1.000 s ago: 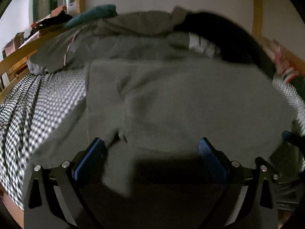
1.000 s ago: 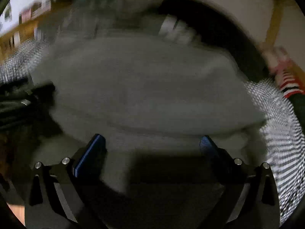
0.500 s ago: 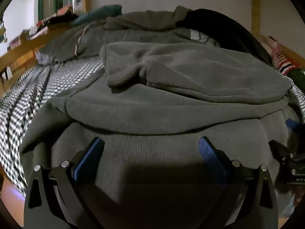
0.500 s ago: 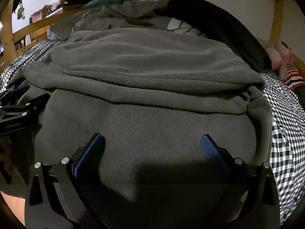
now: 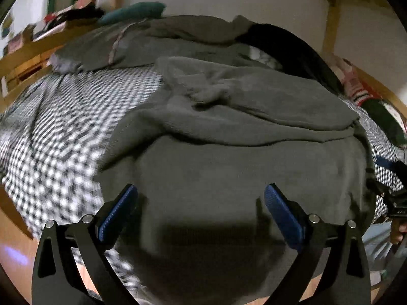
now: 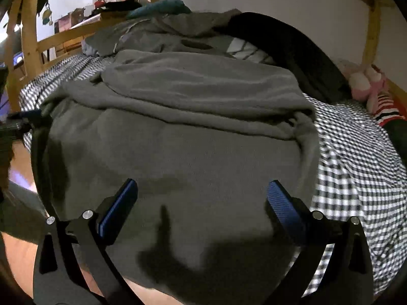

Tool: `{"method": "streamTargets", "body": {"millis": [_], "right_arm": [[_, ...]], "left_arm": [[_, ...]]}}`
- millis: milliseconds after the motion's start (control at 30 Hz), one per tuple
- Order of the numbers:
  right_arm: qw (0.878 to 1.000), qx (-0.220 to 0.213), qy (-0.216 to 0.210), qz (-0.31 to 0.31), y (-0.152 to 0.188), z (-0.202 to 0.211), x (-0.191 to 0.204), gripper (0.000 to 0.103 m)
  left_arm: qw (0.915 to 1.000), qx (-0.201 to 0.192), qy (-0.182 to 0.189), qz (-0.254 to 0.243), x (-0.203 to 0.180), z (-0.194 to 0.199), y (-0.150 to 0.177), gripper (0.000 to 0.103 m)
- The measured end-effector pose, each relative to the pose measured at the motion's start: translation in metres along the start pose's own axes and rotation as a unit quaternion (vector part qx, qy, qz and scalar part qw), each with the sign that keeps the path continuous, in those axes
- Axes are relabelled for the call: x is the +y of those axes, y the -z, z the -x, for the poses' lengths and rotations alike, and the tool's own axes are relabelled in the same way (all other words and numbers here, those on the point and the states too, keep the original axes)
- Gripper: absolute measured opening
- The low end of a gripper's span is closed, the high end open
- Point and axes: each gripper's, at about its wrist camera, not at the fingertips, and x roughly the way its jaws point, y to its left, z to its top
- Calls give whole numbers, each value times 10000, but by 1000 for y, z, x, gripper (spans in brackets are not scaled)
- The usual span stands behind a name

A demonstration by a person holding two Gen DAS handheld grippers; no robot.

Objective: Fold large clothes

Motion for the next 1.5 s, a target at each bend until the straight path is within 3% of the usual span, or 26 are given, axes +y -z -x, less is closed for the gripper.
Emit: {"method": "streamTargets", "body": {"millis": [200,300,567,667,767,900,1100,1367,1400,1467,1500], "right_arm": [[9993,135,142,-334,28,0,-28,100],[9978,238,137,-597,44,-2,-41,100],[9953,354,-193,-881,83,-3,-45,100],[9945,451,-271,-905,97,-5,-43,100],[9927,600,-373,-974,110,-8,-42,100],[9936,576,-320,-922,122,-6,-37,100],[9922,519,-381,-1067,137,3,-38,100],[9881,706,-463,-1284,163,10,-46,100],[9878,713,-450,-1306,165,12,-48,100],[9859,720,-546,-1405,170,16,-56,100],[9838,697,-672,-1511,173,19,-63,100]], "left_arm": [[9986,135,-24,513,49,6,26,98],[9960,268,229,823,62,0,43,98],[9917,481,927,750,50,0,81,98],[9918,636,941,581,41,-3,94,98],[9869,1109,992,628,36,-18,115,97],[9895,1053,892,421,25,-13,123,97],[9763,1543,1248,867,24,-20,140,97],[9767,1679,1288,361,8,-41,147,96],[9758,1661,1363,410,6,-39,146,92],[9750,1703,1310,573,9,-36,142,62],[9720,1745,1362,783,17,-33,142,57]]}}
